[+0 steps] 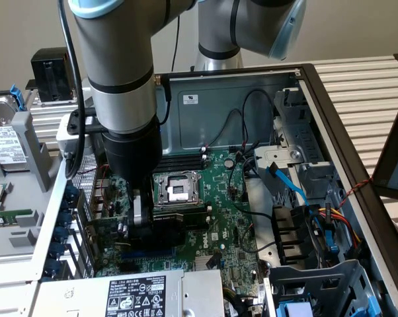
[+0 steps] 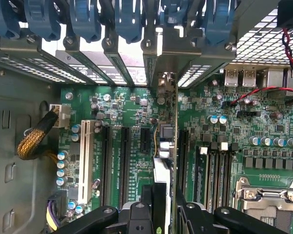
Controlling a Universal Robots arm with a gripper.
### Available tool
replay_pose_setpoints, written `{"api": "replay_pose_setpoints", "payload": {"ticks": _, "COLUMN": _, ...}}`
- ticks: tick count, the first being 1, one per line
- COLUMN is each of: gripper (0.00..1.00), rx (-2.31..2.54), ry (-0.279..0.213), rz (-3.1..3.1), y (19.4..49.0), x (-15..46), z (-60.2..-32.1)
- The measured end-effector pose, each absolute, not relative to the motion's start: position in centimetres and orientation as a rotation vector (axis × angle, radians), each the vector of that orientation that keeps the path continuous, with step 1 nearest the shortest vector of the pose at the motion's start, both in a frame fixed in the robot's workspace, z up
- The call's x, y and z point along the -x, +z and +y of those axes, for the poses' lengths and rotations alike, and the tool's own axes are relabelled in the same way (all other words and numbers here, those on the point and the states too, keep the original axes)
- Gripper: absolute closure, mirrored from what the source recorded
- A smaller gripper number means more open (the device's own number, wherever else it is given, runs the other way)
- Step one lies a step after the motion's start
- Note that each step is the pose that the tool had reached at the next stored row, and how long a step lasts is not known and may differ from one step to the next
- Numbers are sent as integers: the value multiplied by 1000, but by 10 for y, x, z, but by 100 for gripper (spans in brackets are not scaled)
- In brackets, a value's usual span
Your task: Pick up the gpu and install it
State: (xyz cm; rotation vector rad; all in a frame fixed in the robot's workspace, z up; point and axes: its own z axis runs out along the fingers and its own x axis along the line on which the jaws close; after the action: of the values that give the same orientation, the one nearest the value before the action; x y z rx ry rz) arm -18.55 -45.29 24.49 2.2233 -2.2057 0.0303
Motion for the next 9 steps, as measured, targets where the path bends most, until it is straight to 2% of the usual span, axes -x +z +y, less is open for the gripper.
{"api": "replay_pose_setpoints", "payload": {"ticks": 9, "gripper": 73, "rx": -2223, "ry": 30, "rz": -2206, "y": 244, "x": 185, "z": -453}}
